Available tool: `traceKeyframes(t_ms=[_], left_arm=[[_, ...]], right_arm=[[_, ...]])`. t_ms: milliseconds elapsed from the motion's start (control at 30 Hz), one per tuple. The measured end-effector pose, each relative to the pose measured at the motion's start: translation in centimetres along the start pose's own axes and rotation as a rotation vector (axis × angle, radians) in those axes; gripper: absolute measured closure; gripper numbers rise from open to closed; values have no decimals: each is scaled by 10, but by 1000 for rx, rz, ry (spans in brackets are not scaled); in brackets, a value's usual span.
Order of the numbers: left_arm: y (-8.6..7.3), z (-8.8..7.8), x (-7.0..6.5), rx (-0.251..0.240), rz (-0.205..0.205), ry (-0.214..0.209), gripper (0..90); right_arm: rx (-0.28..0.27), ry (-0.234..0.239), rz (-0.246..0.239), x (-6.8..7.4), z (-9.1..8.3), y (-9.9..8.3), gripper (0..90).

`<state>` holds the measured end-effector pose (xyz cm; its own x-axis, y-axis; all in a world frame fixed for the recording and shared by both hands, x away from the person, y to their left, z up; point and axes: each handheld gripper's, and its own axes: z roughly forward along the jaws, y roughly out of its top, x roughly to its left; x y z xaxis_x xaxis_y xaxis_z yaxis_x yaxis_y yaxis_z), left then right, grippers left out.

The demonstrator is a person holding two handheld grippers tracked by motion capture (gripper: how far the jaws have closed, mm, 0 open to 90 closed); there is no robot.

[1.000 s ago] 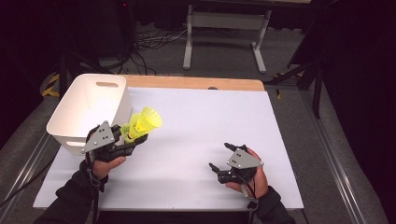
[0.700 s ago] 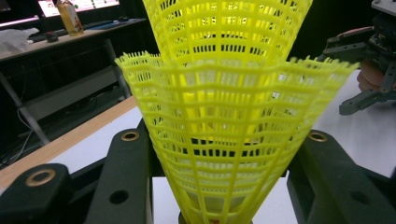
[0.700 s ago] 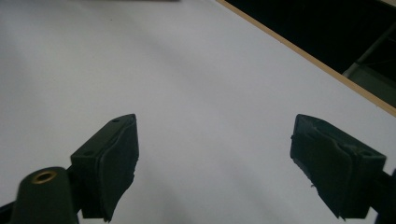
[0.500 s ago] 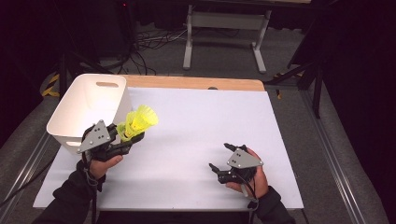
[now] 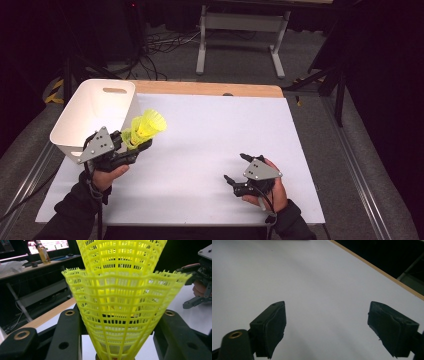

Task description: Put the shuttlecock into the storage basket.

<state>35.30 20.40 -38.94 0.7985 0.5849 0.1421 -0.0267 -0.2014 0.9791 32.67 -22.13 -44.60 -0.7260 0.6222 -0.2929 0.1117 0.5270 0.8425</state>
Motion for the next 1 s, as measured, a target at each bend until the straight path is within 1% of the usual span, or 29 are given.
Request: traceKeyframes(t_ms=[200,367,467,533,567,733,833,1000], left_arm=[[5,-9,5,-4,-10,19,568],[12,-15,9,-7,-2,41,568],[14,-18,9,-6,-1,41,567],[15,-20,10,-9,2,49,567],[16,-21,11,-3,5,55,566],[17,-27,19,3,-11,73,565],[18,-30,22,0,-20,77,565],[20,-34,24,-7,-22,86,567]], right_arm=[[2,0,3,0,1,0,161],[0,0,2,0,0,0,161],[2,-1,3,-1,0,1,161],[0,-2,3,0,-1,1,161],[0,-2,2,0,-1,1,161],[-2,-2,3,-1,-2,1,161],[-1,0,4,-1,-1,1,161],[1,2,4,0,-1,1,161]])
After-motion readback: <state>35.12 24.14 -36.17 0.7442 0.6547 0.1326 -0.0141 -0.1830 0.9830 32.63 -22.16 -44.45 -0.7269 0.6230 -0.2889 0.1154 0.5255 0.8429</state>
